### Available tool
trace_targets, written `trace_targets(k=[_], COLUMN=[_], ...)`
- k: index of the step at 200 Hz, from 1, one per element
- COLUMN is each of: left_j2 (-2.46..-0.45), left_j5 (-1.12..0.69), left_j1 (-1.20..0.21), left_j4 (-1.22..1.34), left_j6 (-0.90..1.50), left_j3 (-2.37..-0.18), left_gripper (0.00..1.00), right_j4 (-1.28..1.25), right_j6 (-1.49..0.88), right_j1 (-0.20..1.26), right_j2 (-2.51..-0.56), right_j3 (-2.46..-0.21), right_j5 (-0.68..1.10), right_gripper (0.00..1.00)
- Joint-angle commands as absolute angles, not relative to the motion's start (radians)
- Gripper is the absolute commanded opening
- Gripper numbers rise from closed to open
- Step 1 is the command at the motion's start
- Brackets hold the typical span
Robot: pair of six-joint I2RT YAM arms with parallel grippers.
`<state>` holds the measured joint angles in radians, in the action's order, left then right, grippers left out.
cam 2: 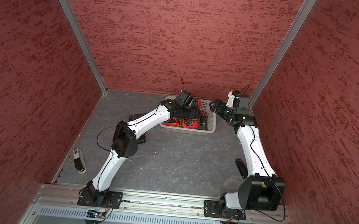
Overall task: Put the multimeter into the basket
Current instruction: Pick up the multimeter from the center of the board.
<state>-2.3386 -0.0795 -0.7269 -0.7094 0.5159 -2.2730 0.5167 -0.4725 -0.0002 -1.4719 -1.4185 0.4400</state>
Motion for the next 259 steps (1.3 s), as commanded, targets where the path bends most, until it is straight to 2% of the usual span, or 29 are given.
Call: trace_targets(k=[1, 73, 122, 165, 190, 207, 225, 259], left_j2=[-2.217, -2.204, -2.219, -2.224, -2.232, -2.232, -2.232, -2.231], left_j5=[-0.133, -0.175, -0.195, -0.217, -0.238, -0.244, -0.247, -0.253], left_j1=[-0.719, -0.718, -0.706, -0.699, -0.697, -0.698, -0.698, -0.695], left_j4=[-0.532, -0.504, -0.513, -0.51, -0.51, -0.51, -0.511, -0.51], left_j6=[0.413, 0.372, 0.38, 0.379, 0.376, 0.376, 0.376, 0.381], left_j3=[-2.267, -2.269, -2.288, -2.295, -2.304, -2.303, -2.303, -2.303], left_gripper=[0.17, 0.17, 0.16, 0.16, 0.16, 0.16, 0.16, 0.2], right_j4=[0.483, 0.479, 0.379, 0.391, 0.433, 0.449, 0.439, 0.432], right_j6=[-0.421, -0.391, -0.439, -0.43, -0.408, -0.4, -0.409, -0.408], right_j1=[-0.02, -0.023, -0.022, -0.016, 0.007, 0.018, 0.021, 0.02], right_j2=[-1.562, -1.814, -1.848, -1.855, -1.881, -1.895, -1.904, -1.909], right_j3=[-1.499, -1.7, -1.689, -1.689, -1.711, -1.727, -1.732, -1.743], right_j5=[0.651, 0.853, 0.987, 0.981, 0.949, 0.928, 0.928, 0.932], right_gripper=[0.85, 0.83, 0.81, 0.85, 0.82, 0.77, 0.67, 0.42])
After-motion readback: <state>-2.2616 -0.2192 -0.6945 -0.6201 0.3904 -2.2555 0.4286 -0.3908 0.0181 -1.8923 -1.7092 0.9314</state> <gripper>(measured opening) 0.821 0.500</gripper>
